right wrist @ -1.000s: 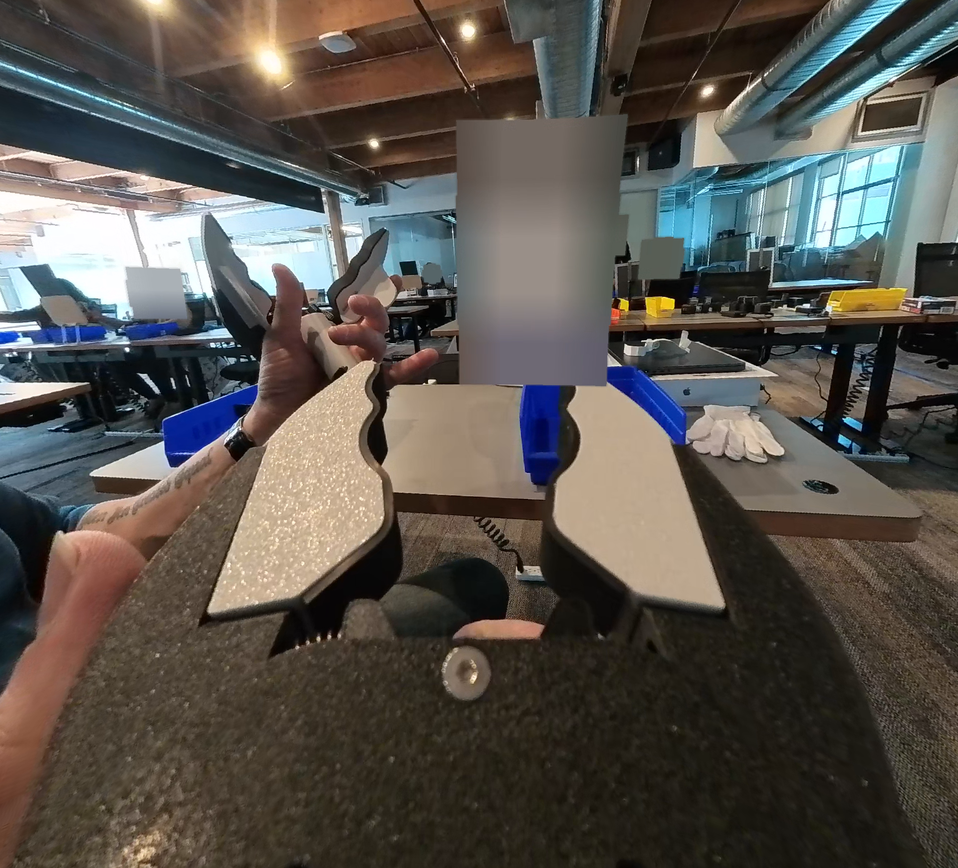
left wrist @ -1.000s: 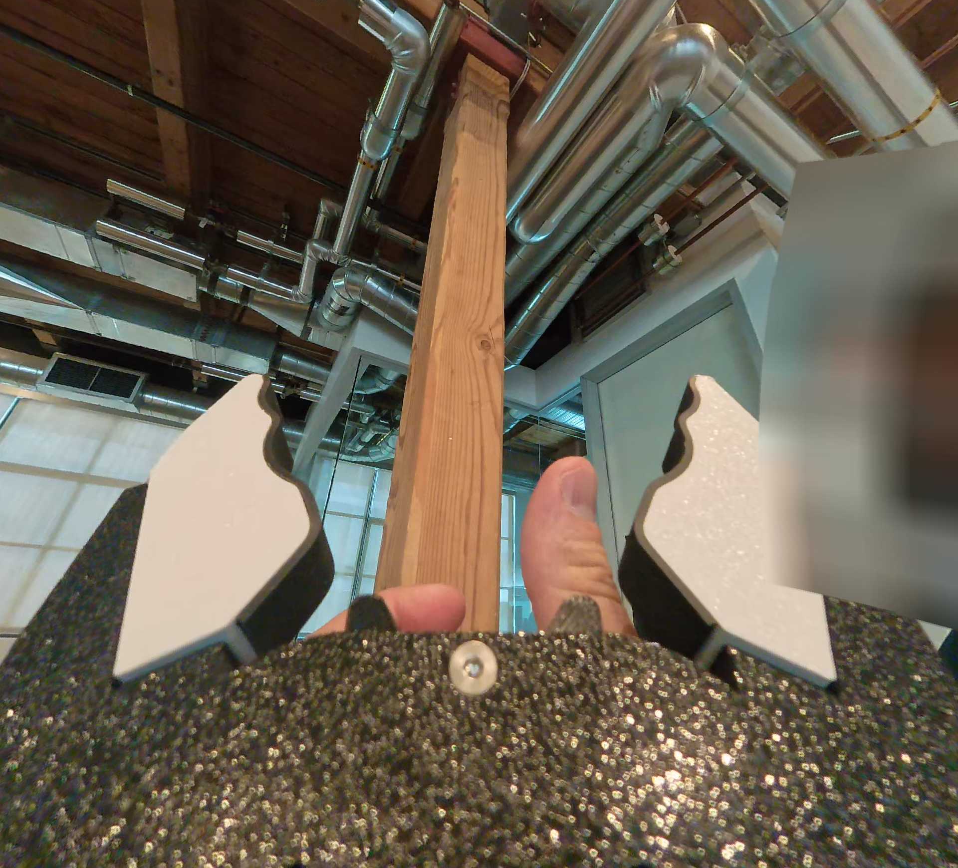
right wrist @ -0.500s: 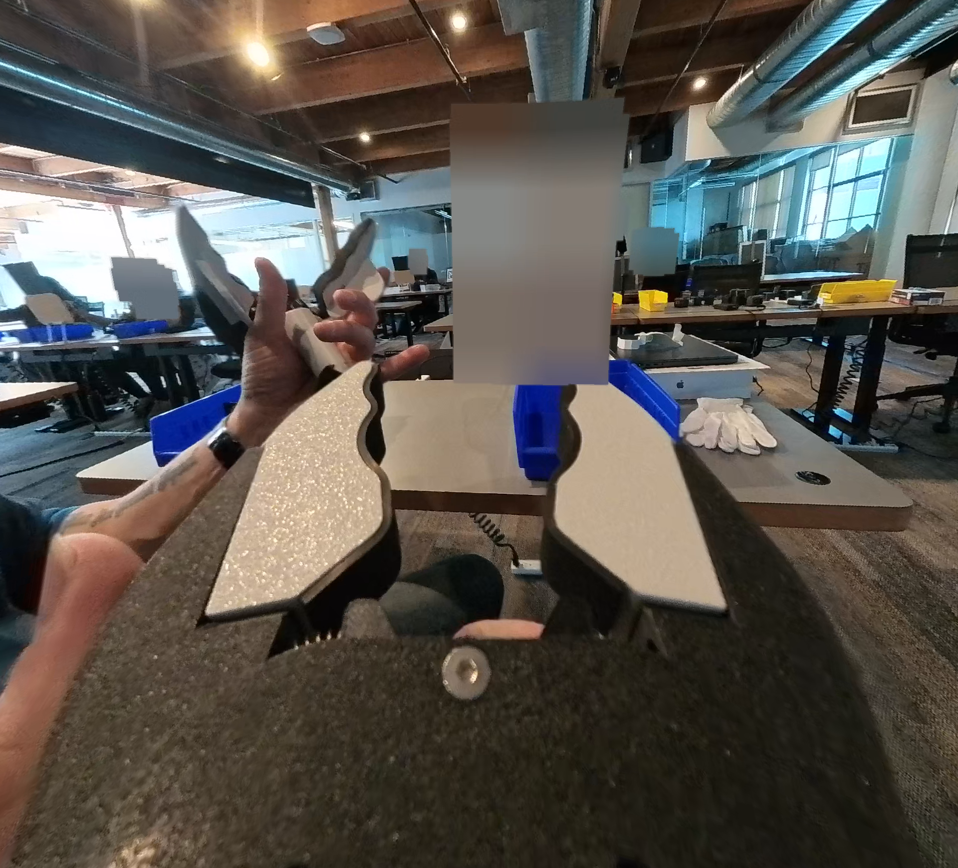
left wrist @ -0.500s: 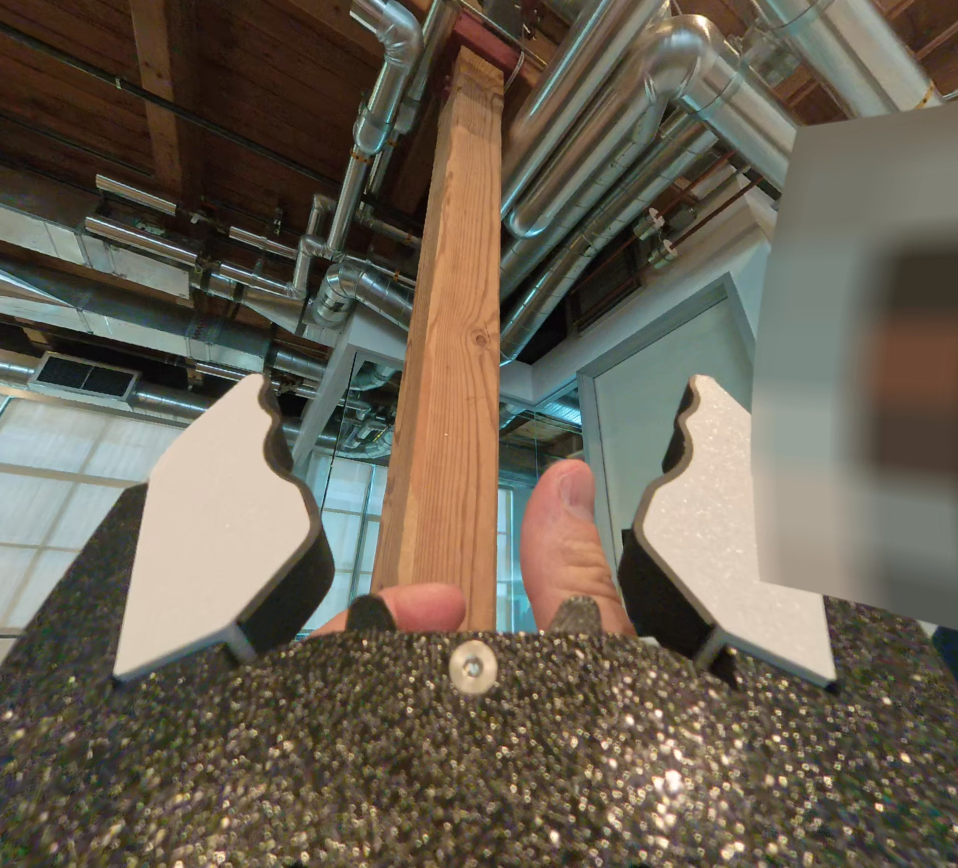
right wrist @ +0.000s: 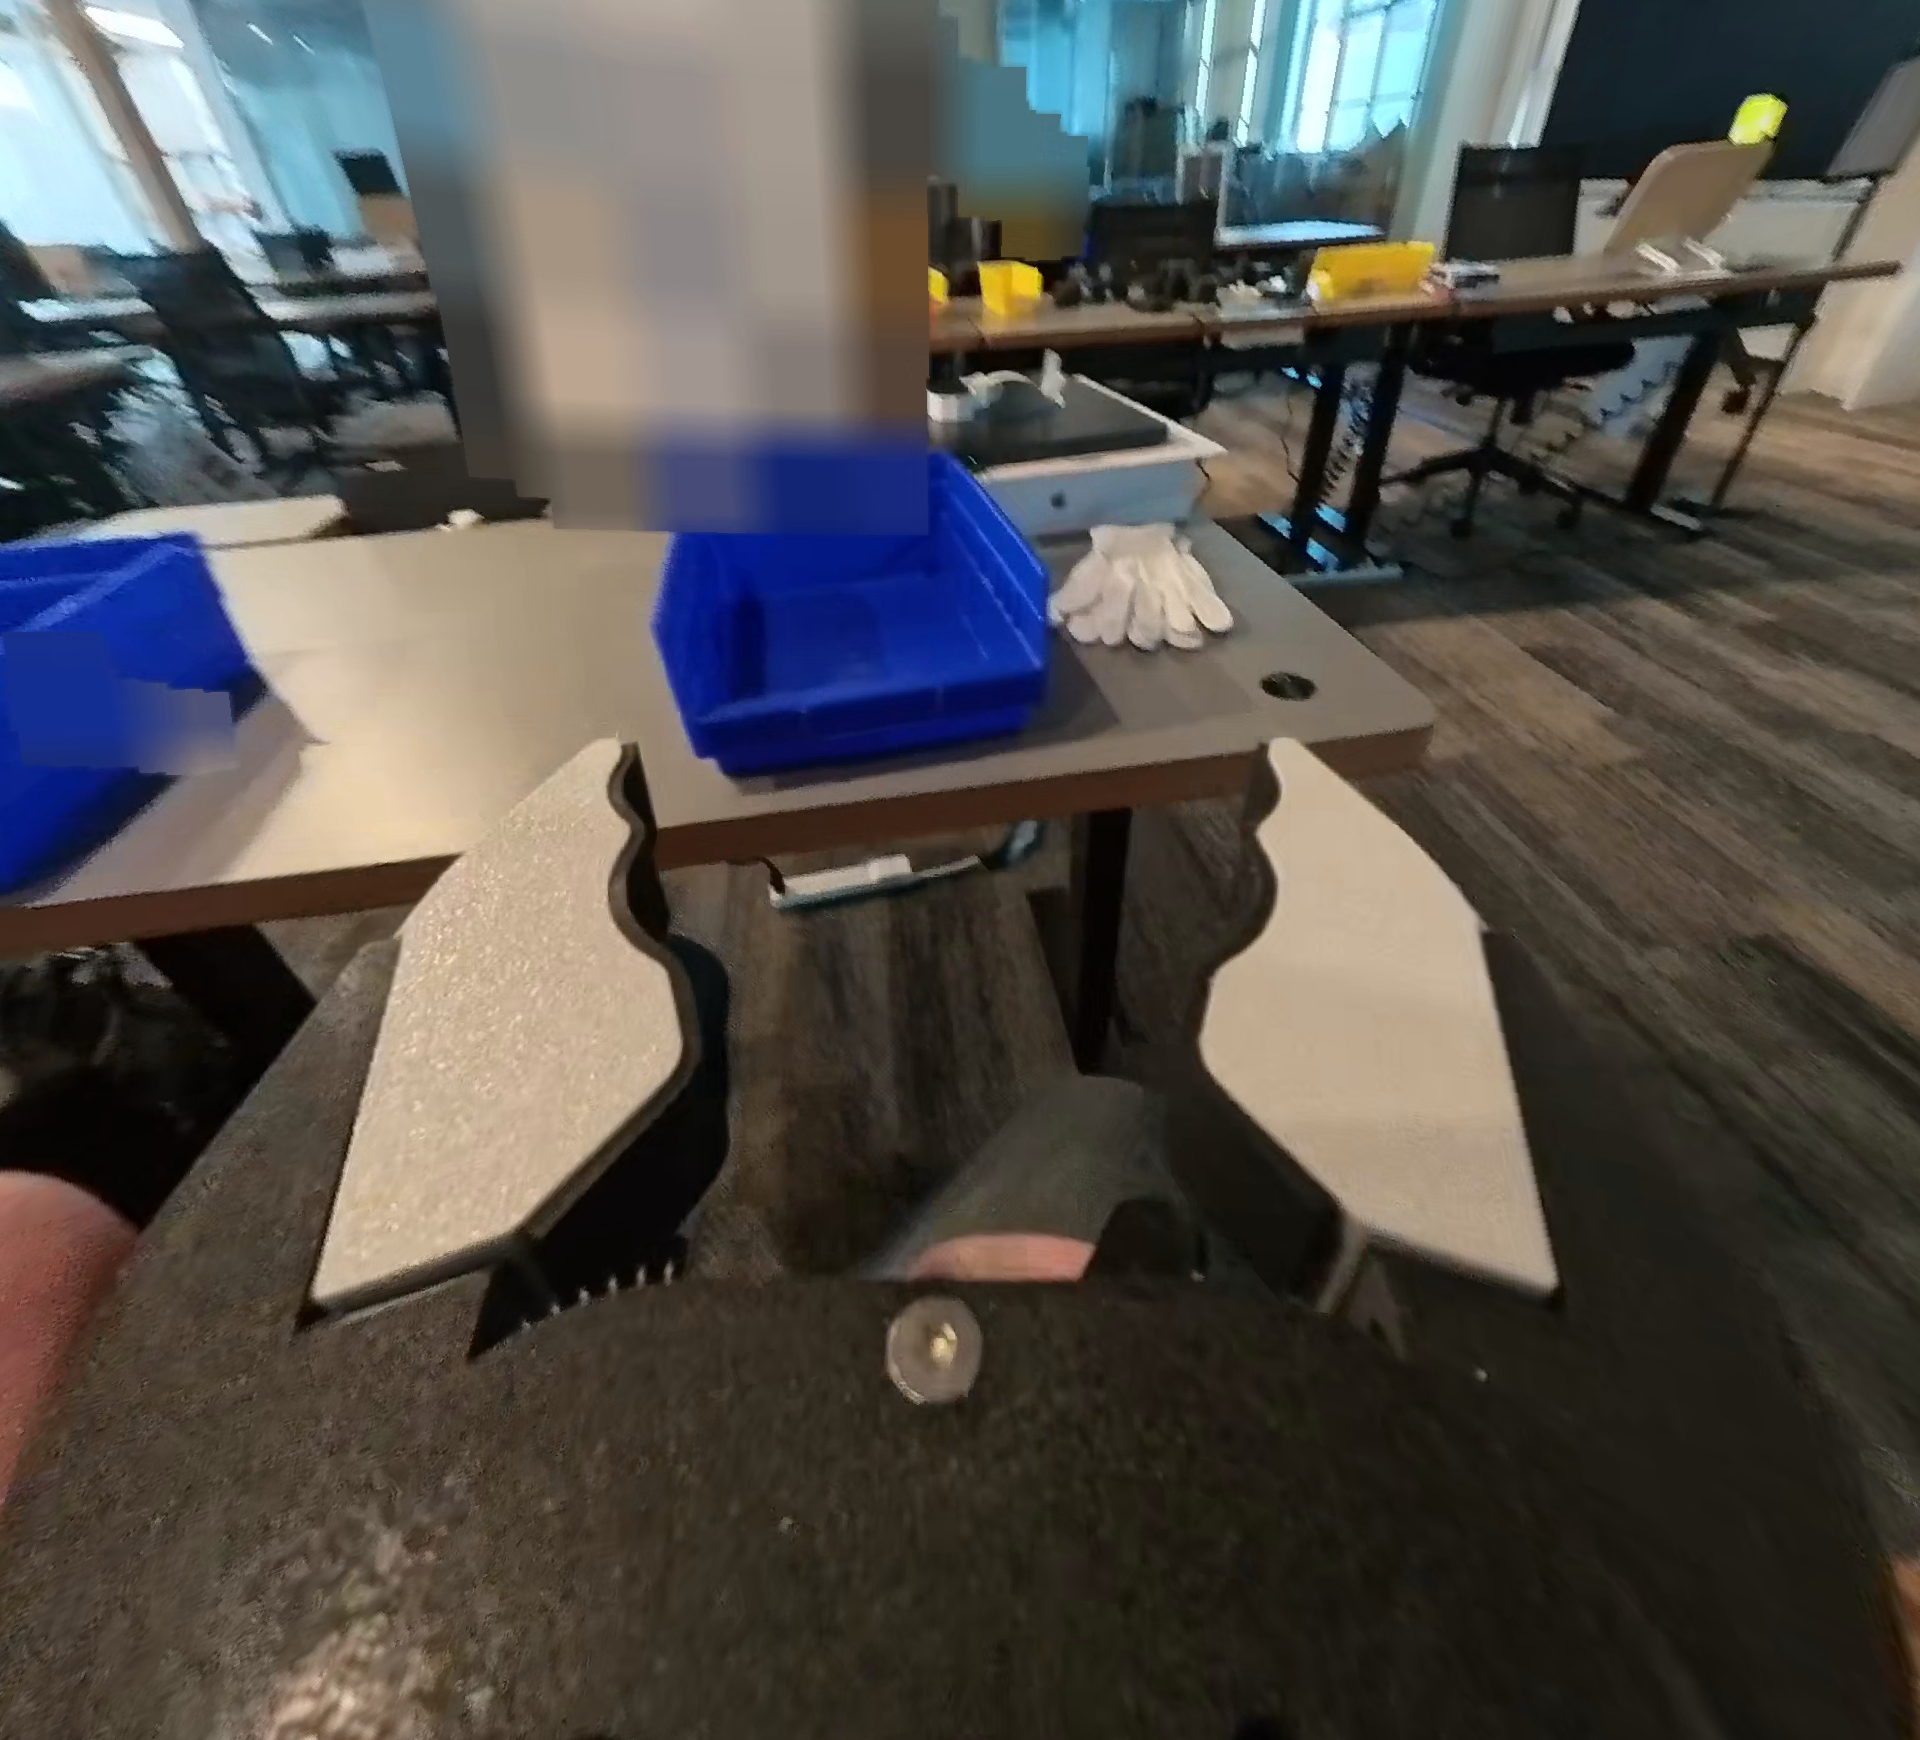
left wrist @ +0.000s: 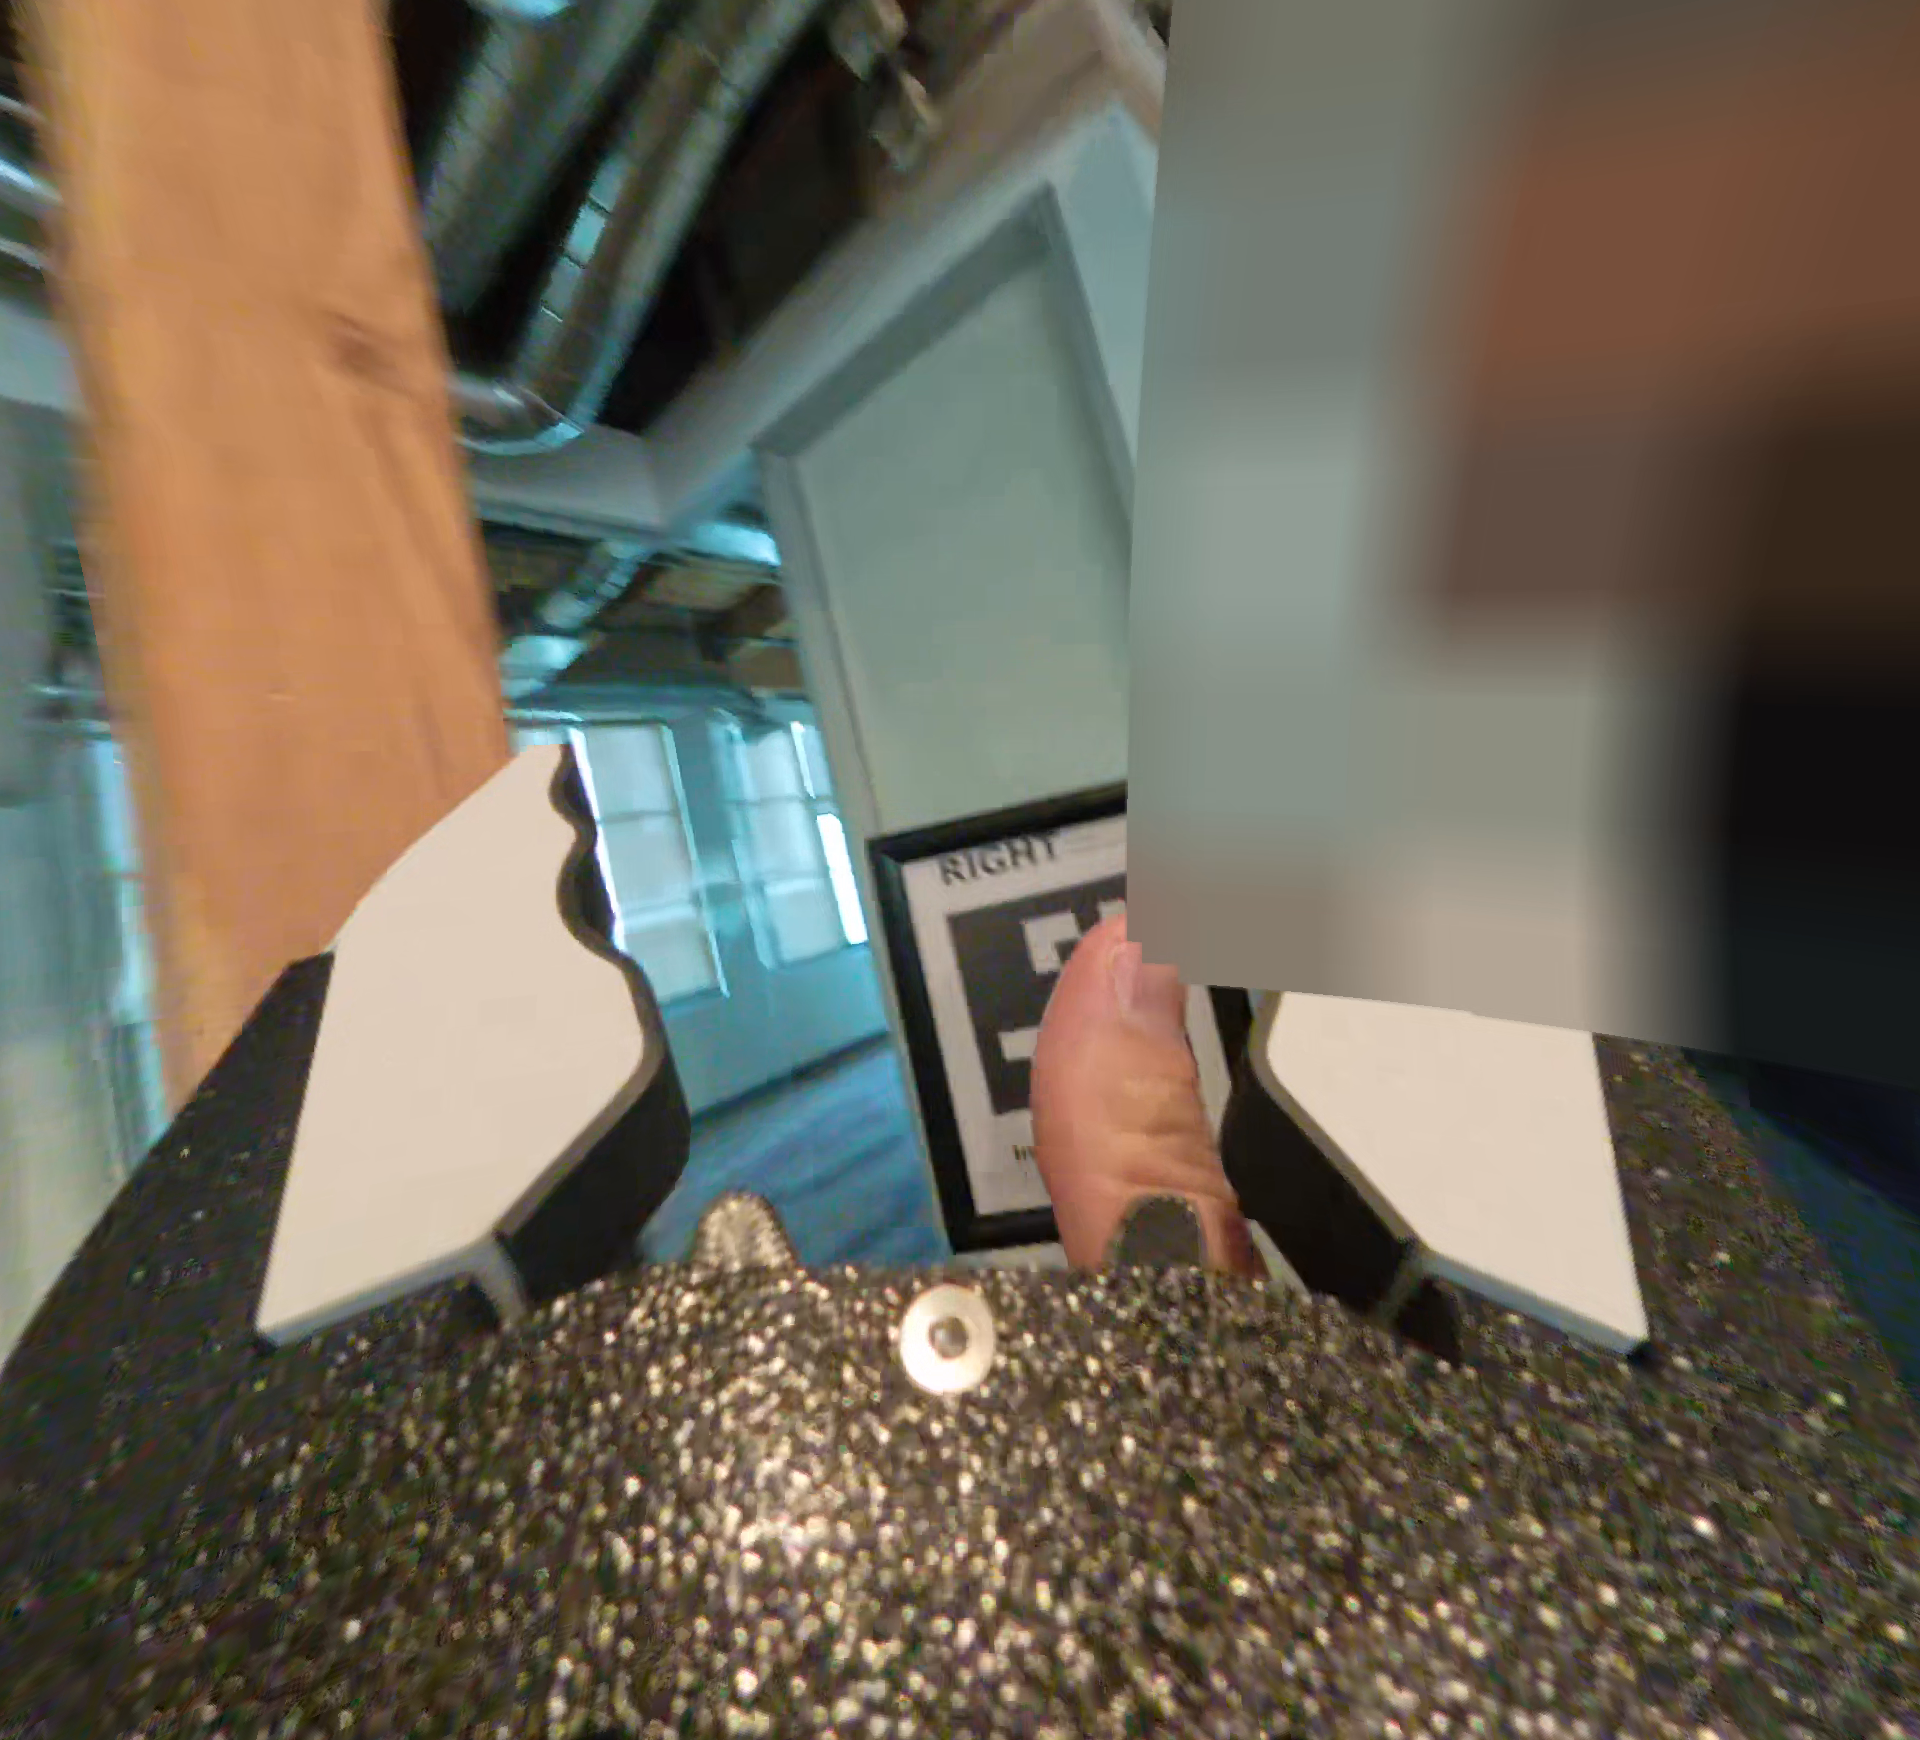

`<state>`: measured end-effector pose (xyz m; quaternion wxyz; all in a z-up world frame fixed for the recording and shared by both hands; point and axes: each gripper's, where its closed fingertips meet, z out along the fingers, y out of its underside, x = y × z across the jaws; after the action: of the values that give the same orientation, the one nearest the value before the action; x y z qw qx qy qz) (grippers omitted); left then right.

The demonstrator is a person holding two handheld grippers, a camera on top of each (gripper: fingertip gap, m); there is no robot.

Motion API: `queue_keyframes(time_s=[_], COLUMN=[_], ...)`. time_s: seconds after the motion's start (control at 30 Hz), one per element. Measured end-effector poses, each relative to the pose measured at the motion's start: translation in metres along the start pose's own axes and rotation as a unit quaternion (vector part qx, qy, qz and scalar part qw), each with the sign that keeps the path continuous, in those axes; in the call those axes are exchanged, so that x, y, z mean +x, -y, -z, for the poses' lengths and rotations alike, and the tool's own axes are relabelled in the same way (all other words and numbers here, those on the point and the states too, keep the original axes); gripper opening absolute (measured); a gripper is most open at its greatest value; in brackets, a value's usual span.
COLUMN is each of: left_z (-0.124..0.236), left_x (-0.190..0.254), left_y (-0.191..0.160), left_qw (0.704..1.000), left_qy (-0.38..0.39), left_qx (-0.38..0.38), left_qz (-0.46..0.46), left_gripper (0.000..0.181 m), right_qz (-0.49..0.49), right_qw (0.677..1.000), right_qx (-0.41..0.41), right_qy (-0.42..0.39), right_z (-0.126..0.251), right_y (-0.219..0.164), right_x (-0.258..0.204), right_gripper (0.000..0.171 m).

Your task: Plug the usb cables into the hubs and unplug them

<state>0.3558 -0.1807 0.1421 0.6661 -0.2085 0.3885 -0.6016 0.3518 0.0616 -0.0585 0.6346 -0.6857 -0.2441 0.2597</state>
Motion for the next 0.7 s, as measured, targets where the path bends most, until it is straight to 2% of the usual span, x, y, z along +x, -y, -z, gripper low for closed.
queue_keyframes(time_s=[0.1,0.2,0.3,0.4,0.5,0.7], left_z=[-0.046,-0.084,-0.114,-0.126,-0.129,-0.124], left_x=[0.009,-0.008,-0.030,-0.041,-0.046,-0.052], left_y=[-0.025,-0.049,-0.087,-0.134,-0.168,-0.203], left_qw=[0.997,0.983,0.953,0.920,0.897,0.873], left_qy=[-0.057,-0.087,-0.085,-0.068,-0.051,-0.035], left_qx=[-0.049,-0.110,-0.203,-0.309,-0.381,-0.444], left_qz=[-0.001,0.117,0.207,0.230,0.220,0.199], left_gripper=[0.128,0.126,0.128,0.125,0.124,0.123], right_qz=[0.015,0.026,0.025,0.023,0.018,0.015], right_qw=[0.998,0.995,0.993,0.992,0.992,0.991], right_qx=[-0.043,-0.081,-0.103,-0.111,-0.112,-0.120], right_qy=[-0.037,-0.049,-0.050,-0.049,-0.050,-0.055], right_z=[-0.008,-0.014,-0.018,-0.018,-0.016,-0.012], right_y=[-0.018,-0.036,-0.048,-0.053,-0.054,-0.057], right_x=[0.014,0.019,0.022,0.024,0.028,0.033], right_gripper=[0.103,0.102,0.102,0.102,0.101,0.101])
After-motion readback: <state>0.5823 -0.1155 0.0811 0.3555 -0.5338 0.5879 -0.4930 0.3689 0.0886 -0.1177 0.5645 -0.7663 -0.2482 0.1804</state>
